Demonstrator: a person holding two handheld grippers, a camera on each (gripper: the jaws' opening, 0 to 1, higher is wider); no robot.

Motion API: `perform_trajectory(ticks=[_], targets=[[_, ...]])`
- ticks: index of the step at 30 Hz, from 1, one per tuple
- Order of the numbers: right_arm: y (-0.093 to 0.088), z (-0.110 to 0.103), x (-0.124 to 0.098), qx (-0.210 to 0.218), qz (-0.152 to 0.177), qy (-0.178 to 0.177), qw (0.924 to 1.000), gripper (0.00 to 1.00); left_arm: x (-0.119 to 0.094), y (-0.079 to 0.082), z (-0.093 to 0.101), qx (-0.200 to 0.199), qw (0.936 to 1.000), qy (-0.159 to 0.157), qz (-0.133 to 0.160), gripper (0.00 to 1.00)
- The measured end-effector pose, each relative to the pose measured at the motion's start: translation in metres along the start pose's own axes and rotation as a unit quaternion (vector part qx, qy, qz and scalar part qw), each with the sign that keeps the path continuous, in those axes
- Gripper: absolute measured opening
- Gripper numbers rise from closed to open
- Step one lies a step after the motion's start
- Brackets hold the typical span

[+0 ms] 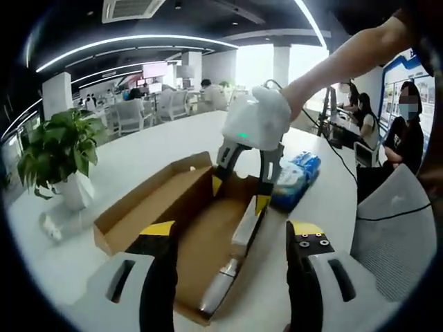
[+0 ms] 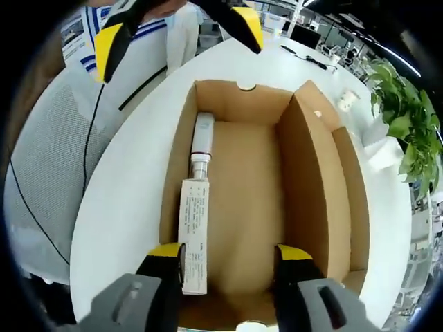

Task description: Operate the shoe box by opening the lid, removing the specified soft item, and placing it in the target area until the item is outside and the box remains undamaged.

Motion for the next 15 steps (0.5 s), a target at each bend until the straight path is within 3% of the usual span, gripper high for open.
perform_trajectory(ticks=[6,8,10,15], targets=[[0.001,-0.008,0.006,0.004,-0.009,0.027,0.9996,0.46,-0.002,-0.001,-0.001,-0.003,1.0,0.003,0.001,0.64],[-0.001,-0.011,0.013,-0.031,-0.028,0.027,0.9988,0.44,-0.003,0.0,-0.001,-0.003,1.0,0.005,0.003,0.64],[-0.001,-0.012,0.017,-0.051,-0.038,0.02,0.9978,0.38,-0.005,0.001,-0.002,-0.001,1.0,0.006,0.004,0.64],[0.004,-0.019,0.031,-0.041,-0.034,0.021,0.9984,0.23,-0.008,0.001,-0.005,-0.007,0.9999,0.011,0.006,0.63]])
Point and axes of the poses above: the point that each gripper's makers call its tool centre point, and the gripper's own axes: x roughly forward along the fingers, z roughly to its right, y roughly out of its top, the point moved 1 cm from there along -x, roughly backward along the fingers, and after that the axes turned 2 degrees about -y, right-handed, at the moved point
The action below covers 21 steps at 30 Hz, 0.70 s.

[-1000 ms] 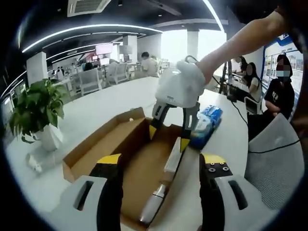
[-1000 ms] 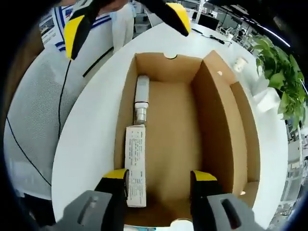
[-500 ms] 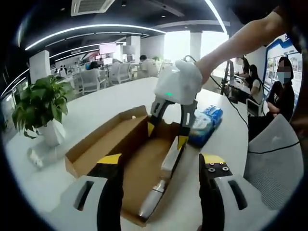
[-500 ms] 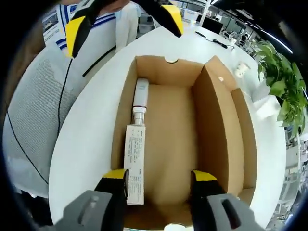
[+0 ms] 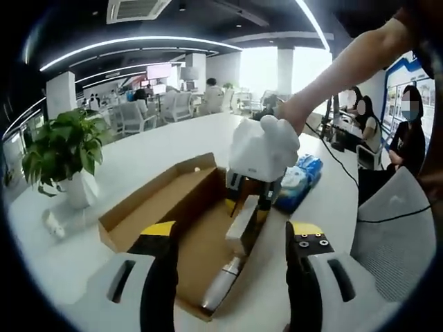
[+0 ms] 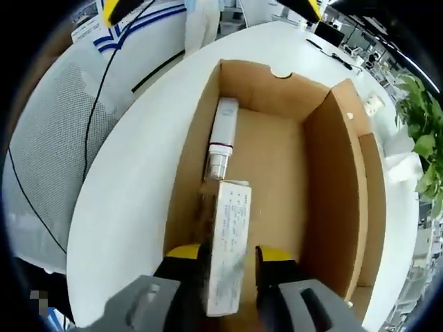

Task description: Operate the shoe box by opening the lid, removing the specified soft item, and placing it in the target area until the item is outside and the box remains undamaged.

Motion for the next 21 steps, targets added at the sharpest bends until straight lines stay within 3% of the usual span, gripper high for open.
perform_trajectory(ticks=[8,14,21], targets=[[0.002,0.001,0.005,0.021,0.001,0.017,0.9996,0.23,-0.005,-0.004,0.0,-0.005,1.0,0.003,-0.001,0.63],[0.003,-0.009,0.007,0.052,0.005,0.052,0.9973,0.19,-0.008,-0.006,-0.002,-0.008,1.0,0.006,0.0,0.62],[0.003,-0.01,0.011,0.057,0.003,0.051,0.997,0.17,-0.013,-0.005,-0.003,-0.013,0.9998,0.012,0.004,0.63]])
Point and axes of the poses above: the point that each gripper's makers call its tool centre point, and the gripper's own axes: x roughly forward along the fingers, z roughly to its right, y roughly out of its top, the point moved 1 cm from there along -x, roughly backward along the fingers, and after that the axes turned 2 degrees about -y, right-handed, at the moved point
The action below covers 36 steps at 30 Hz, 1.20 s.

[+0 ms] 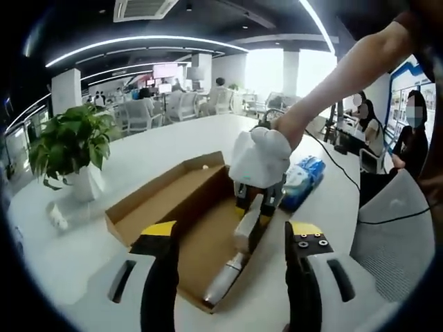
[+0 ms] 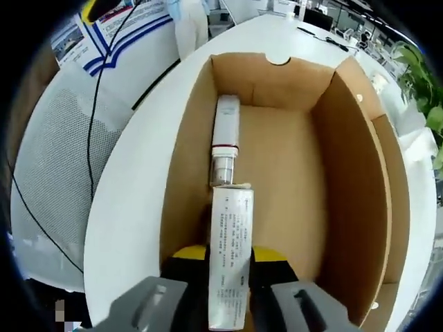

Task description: Operate the shoe box by opening the lid, removing the specified soft item, and placing it in the target area until the item is outside and the box remains undamaged.

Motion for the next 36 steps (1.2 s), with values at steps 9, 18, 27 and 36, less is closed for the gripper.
perform_trajectory(ticks=[9,18,27,36], targets=[[-0.001,0.004,-0.005,-0.012,0.009,-0.034,0.9993,0.17,-0.005,-0.015,0.005,-0.018,0.9998,0.006,-0.003,0.63],[0.007,0.012,-0.021,-0.002,0.026,-0.054,0.9982,0.17,-0.006,-0.019,0.009,-0.018,0.9998,0.0,-0.008,0.63],[0.012,0.018,-0.049,-0.001,0.041,-0.076,0.9963,0.17,-0.007,-0.017,0.009,-0.015,0.9999,-0.002,-0.006,0.63],[0.004,0.02,-0.091,0.016,0.056,-0.103,0.993,0.17,-0.003,-0.012,0.015,-0.008,0.9999,-0.011,-0.004,0.63]])
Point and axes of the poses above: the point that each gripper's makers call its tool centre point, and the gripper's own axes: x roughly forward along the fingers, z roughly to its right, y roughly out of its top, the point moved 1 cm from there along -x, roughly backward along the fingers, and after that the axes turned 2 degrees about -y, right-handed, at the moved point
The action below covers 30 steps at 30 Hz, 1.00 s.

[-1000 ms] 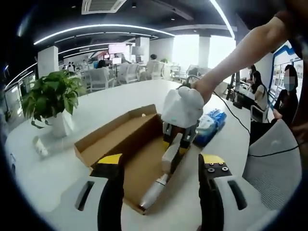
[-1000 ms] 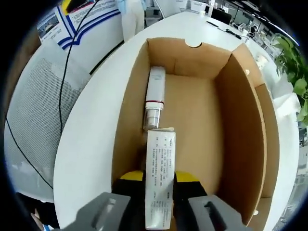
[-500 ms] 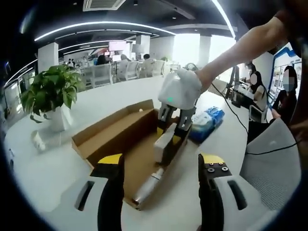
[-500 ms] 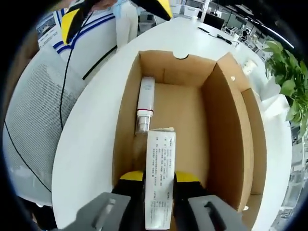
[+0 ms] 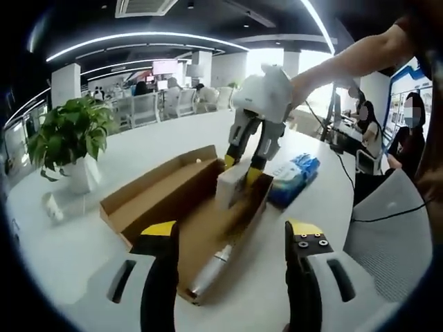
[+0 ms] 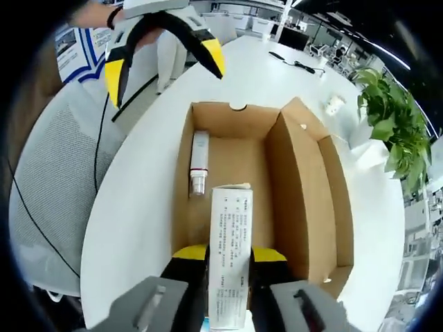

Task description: Operate the shoe box by opening the lid, removing the specified soft item, and placing it in the target area until the item is outside and the box remains undamaged.

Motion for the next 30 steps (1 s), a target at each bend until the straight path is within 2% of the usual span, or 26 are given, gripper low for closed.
perform_trajectory(ticks=[7,10,15,20,30], targets=[[-0.01,0.002,-0.026,0.013,0.0,-0.017,0.9998,0.17,0.006,0.011,0.008,0.009,0.9999,-0.01,0.004,0.62],[-0.019,0.001,-0.038,0.016,-0.004,-0.025,0.9995,0.17,0.009,0.015,0.011,0.012,0.9998,-0.014,0.008,0.63],[-0.04,0.0,-0.055,0.029,-0.013,-0.037,0.9988,0.17,0.012,0.022,0.018,0.019,0.9996,-0.021,0.01,0.63],[-0.069,-0.006,-0.071,0.05,-0.025,-0.049,0.9973,0.17,0.019,0.02,0.021,0.021,0.9993,-0.029,0.007,0.63],[-0.118,-0.021,-0.085,0.085,-0.042,-0.057,0.9939,0.17,0.03,0.027,0.029,0.029,0.9987,-0.042,0.005,0.63]])
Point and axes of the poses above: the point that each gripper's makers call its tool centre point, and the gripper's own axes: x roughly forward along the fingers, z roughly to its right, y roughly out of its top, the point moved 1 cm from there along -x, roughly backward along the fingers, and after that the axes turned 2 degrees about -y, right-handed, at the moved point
